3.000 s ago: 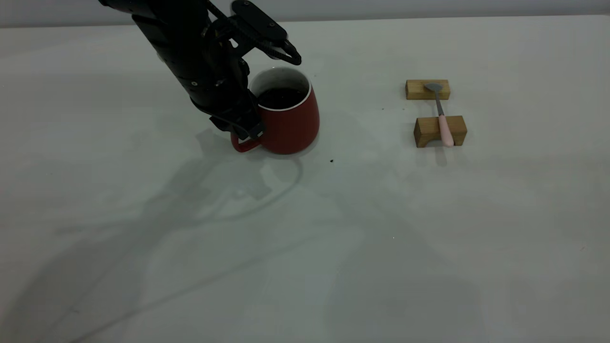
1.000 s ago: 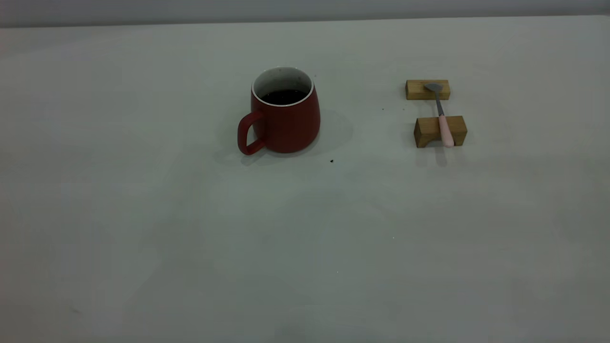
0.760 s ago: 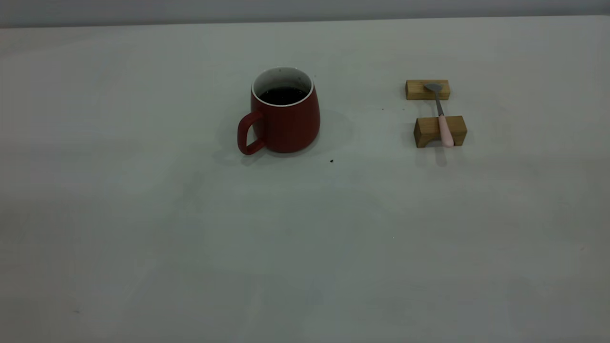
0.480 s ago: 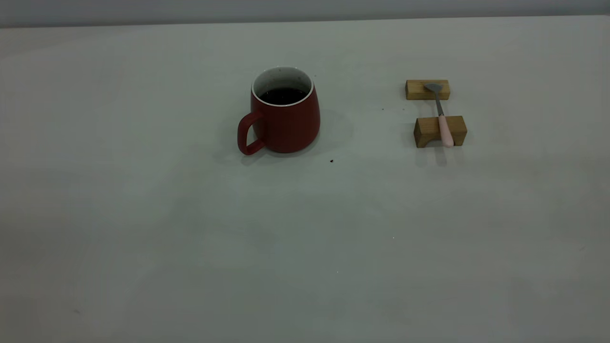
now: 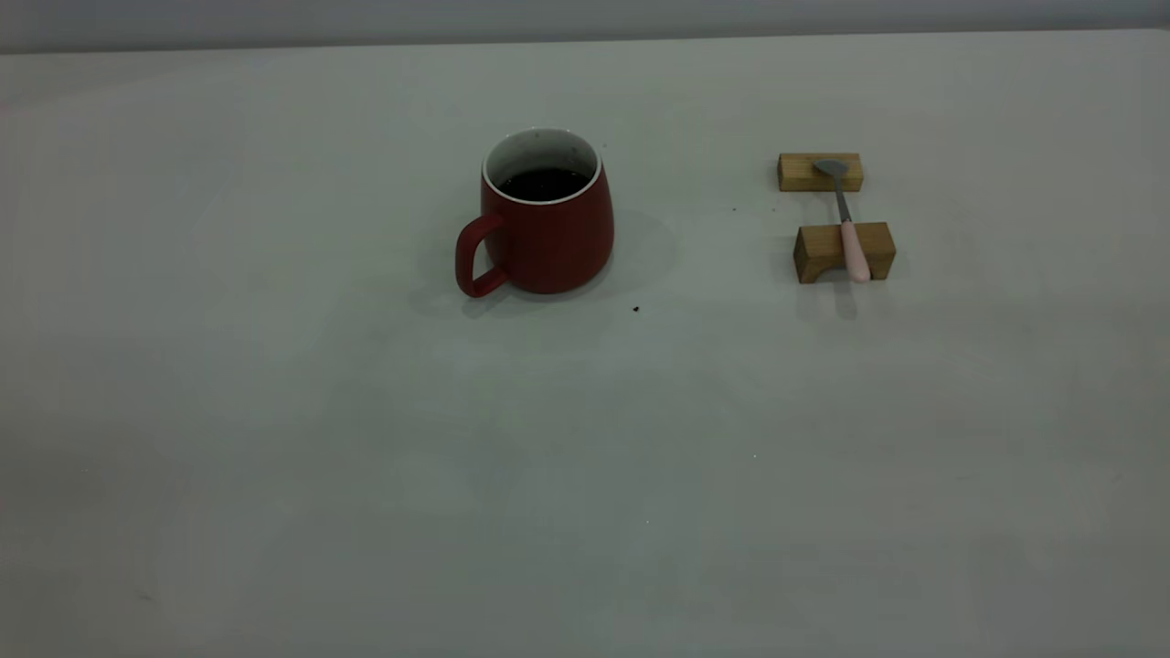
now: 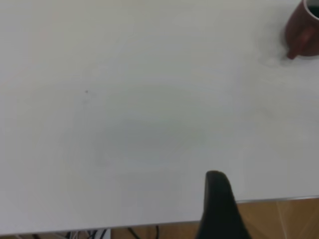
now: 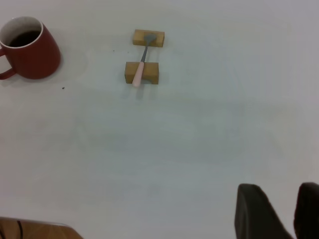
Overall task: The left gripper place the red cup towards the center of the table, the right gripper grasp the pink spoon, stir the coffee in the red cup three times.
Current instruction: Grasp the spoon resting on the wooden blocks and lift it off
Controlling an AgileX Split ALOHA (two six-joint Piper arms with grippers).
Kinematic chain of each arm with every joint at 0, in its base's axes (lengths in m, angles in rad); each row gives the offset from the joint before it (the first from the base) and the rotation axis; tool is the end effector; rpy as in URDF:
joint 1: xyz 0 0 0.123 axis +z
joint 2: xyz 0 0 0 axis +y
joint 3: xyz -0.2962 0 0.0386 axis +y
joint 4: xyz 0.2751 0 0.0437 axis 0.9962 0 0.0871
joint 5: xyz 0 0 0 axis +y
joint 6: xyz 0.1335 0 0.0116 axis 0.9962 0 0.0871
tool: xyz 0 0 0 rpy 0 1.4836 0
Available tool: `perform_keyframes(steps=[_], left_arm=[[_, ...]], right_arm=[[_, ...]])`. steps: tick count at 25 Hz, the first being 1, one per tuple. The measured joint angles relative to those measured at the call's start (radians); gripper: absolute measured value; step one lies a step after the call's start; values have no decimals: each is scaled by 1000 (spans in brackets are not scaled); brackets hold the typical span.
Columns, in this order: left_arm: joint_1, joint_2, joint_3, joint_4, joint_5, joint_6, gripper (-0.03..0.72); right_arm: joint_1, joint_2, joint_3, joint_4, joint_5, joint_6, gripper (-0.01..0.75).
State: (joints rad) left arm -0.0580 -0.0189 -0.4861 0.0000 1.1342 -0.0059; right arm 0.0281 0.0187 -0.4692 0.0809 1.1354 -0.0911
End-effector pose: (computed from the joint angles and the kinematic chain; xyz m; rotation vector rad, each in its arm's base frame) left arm 0.0374 -0.0022 0.2581 0.0550 2.1123 -0.0381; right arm 0.0434 0.0110 0.2511 -0.1341 2.1619 0.0629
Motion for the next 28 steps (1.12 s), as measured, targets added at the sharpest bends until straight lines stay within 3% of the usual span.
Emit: perform_keyframes(steps=[22,25,28], left_arm=[[0,0,0,0,0,6,558],[0,0,0,0,0,6,558],[0,0,0,0,0,6,558]], right_arm=[[0,30,-28,31,-22,0,245],[0,160,-85,0,-93,0,297],[0,340,-125,-19,-205,0,406]])
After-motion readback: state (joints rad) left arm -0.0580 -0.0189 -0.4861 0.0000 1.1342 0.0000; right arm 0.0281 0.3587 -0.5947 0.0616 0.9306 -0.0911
